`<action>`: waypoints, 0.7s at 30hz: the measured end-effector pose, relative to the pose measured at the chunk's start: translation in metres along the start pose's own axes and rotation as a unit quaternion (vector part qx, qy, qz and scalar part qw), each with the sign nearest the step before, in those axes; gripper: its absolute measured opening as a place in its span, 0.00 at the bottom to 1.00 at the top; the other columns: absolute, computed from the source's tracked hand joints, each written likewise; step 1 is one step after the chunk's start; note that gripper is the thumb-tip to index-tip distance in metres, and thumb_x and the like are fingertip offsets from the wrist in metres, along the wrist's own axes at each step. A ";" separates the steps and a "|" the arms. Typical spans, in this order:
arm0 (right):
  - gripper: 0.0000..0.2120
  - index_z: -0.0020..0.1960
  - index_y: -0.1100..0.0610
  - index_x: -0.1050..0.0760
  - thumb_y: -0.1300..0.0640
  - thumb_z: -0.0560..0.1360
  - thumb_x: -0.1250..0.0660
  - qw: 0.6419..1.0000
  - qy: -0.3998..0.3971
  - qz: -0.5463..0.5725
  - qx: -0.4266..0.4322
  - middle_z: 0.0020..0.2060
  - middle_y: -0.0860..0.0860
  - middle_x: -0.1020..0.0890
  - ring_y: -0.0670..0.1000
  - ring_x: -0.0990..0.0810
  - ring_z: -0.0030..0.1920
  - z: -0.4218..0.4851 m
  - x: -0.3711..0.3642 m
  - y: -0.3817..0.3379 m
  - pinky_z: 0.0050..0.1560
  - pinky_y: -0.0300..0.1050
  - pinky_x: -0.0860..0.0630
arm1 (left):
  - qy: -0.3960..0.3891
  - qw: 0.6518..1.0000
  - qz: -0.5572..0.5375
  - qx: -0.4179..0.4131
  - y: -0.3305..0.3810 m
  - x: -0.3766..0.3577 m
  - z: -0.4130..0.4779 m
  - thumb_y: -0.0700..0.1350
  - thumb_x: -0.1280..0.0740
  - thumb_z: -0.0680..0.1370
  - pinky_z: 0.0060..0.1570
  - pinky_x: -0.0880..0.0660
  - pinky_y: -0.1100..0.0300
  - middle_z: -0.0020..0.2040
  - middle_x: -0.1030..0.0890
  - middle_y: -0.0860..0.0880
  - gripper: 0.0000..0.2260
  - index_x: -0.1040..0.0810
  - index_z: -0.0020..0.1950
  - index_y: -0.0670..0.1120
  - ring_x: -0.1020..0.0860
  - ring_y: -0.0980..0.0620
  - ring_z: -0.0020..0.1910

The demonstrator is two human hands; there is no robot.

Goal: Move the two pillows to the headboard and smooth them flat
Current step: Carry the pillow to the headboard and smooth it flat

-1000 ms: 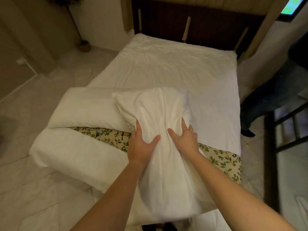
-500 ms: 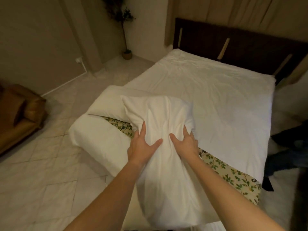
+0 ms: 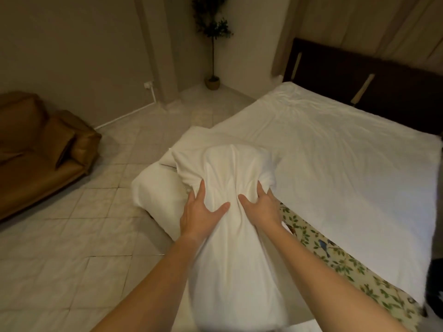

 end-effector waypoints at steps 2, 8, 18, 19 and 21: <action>0.44 0.87 0.40 0.51 0.26 0.78 0.39 1.000 -0.009 -0.005 0.007 0.86 0.52 0.44 0.62 0.40 0.81 0.007 -0.020 -0.033 0.76 0.63 0.34 | 0.007 1.000 -0.003 0.006 -0.021 0.025 0.017 0.81 0.33 0.66 0.72 0.27 0.44 0.85 0.42 0.52 0.53 0.52 0.85 0.66 0.38 0.47 0.82; 0.44 0.87 0.40 0.51 0.26 0.78 0.40 0.998 -0.030 -0.038 0.036 0.87 0.49 0.53 0.65 0.39 0.79 0.015 -0.083 -0.127 0.72 0.63 0.33 | 0.030 0.999 -0.014 0.021 -0.083 0.105 0.052 0.81 0.32 0.66 0.76 0.31 0.43 0.86 0.46 0.53 0.53 0.54 0.84 0.68 0.41 0.47 0.84; 0.45 0.87 0.45 0.50 0.27 0.78 0.39 0.991 -0.090 -0.034 0.097 0.87 0.51 0.54 0.66 0.41 0.82 0.016 -0.172 -0.253 0.77 0.62 0.34 | 0.100 0.993 0.002 0.061 -0.157 0.220 0.081 0.80 0.33 0.67 0.75 0.31 0.39 0.86 0.48 0.56 0.51 0.56 0.83 0.70 0.42 0.47 0.84; 0.45 0.87 0.45 0.50 0.26 0.78 0.39 0.990 -0.093 -0.040 0.103 0.87 0.51 0.54 0.66 0.41 0.82 0.019 -0.179 -0.264 0.76 0.62 0.34 | 0.107 0.992 0.000 0.066 -0.163 0.228 0.085 0.80 0.33 0.67 0.75 0.31 0.39 0.86 0.48 0.55 0.51 0.56 0.83 0.70 0.42 0.46 0.84; 0.46 0.87 0.44 0.50 0.26 0.78 0.40 0.988 -0.102 -0.046 0.110 0.87 0.51 0.54 0.65 0.41 0.82 0.025 -0.192 -0.282 0.76 0.63 0.35 | 0.120 0.989 0.004 0.082 -0.174 0.240 0.095 0.81 0.33 0.66 0.76 0.32 0.40 0.87 0.49 0.55 0.52 0.56 0.83 0.70 0.41 0.45 0.84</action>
Point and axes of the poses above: each hand's wrist, its own z-axis towards the middle knuckle, its own x-axis out of the back of the hand, y = z × x, the point moved 2 cm from there along z, towards the middle knuckle
